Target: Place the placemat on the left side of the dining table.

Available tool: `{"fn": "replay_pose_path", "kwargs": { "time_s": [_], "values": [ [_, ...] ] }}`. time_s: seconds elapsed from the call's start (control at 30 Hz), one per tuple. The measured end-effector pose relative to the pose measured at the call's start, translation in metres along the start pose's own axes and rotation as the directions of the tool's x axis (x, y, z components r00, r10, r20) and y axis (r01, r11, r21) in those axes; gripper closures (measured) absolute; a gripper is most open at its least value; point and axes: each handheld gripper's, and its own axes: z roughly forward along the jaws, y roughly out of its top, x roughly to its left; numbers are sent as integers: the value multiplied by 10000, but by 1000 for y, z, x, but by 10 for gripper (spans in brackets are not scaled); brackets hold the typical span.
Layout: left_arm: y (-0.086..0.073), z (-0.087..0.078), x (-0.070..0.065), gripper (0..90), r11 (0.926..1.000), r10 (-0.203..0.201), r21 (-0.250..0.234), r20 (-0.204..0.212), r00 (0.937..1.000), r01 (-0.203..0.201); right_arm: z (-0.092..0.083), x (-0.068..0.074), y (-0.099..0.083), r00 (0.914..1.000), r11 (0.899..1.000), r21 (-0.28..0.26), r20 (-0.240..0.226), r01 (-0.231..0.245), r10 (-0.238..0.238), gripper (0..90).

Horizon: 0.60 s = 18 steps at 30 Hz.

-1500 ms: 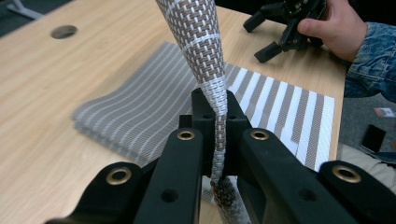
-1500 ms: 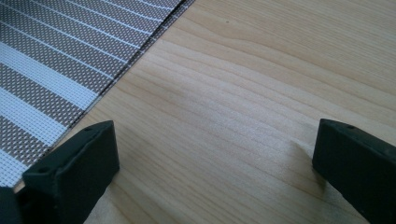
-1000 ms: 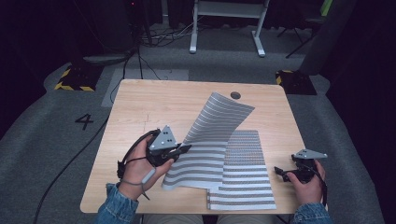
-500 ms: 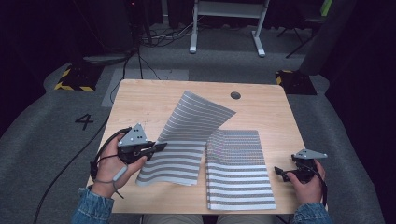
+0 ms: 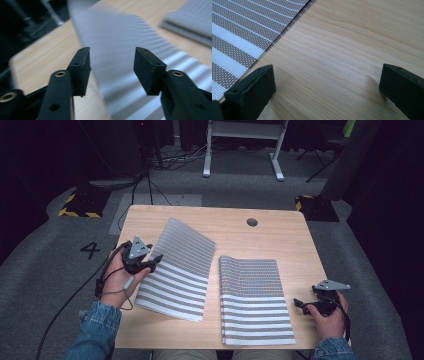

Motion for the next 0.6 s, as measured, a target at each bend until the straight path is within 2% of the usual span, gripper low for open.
{"fn": "replay_pose_path", "kwargs": {
  "time_s": [0.03, 0.07, 0.1, 0.2, 0.23, 0.3, 0.33, 0.37, 0.43, 0.47, 0.5, 0.53, 0.57, 0.6],
  "values": [
    [0, 2, 4, 472, 9999, -125, -56, -266, 9996, 124, 0, 0, 0, 10000, 10000, 0, 0, 0, 0, 5],
    [2, 2, 7, 437, 9989, -325, -345, -395, 9987, 312, 0, 0, 0, 10000, 10000, 1, -4, -9, 9, 5],
    [2, 2, 7, 436, 9989, -325, -345, -395, 9987, 312, 0, 0, 0, 10000, 10000, 1, -4, -9, 9, 5],
    [8, 2, -1, 423, 9943, -641, -840, 264, 9976, 661, 0, 0, 0, 9999, 9999, -13, -41, -104, 104, 5],
    [8, 2, -1, 418, 9943, -641, -840, 264, 9976, 661, 0, 0, 0, 9999, 9999, -13, -41, -104, 104, 5],
    [11, 1, -11, 408, 9928, -648, -966, 676, 9956, 712, 0, 0, 0, 10000, 10000, 6, -16, -49, 49, 5],
    [14, 1, -23, 387, 9902, -723, -1097, 1259, 9894, 863, 0, 0, 0, 10000, 10000, 3, -17, -48, 48, 5],
    [14, 1, -23, 381, 9902, -723, -1097, 1259, 9894, 863, 0, 0, 0, 10000, 10000, 3, -17, -48, 48, 5],
    [16, 2, -36, 377, 9897, -694, -1116, 1734, 9824, 896, 0, 0, 0, 10000, 10000, 4, -16, -45, 45, 5],
    [17, 5, -50, 364, 9929, -538, -924, 2144, 9753, 751, 0, 0, 0, 10000, 10000, 3, -15, -43, 43, 5],
    [17, 5, -50, 355, 9929, -538, -924, 2144, 9753, 751, 0, 0, 0, 10000, 10000, 3, -15, -43, 43, 5],
    [16, 8, -59, 355, 9941, -508, -816, 2312, 9716, 714, 0, 0, 0, 10000, 10000, 4, -16, -44, 45, 5],
    [15, 10, -66, 323, 9946, -598, -692, 2306, 9712, 776, 0, 0, 0, 10000, 10000, 4, -16, -47, 47, 5],
    [14, 13, -71, 302, 9971, -461, -488, 2342, 9711, 591, 0, 0, 0, 10000, 10000, 6, -15, -43, 43, 5]
  ]
}}
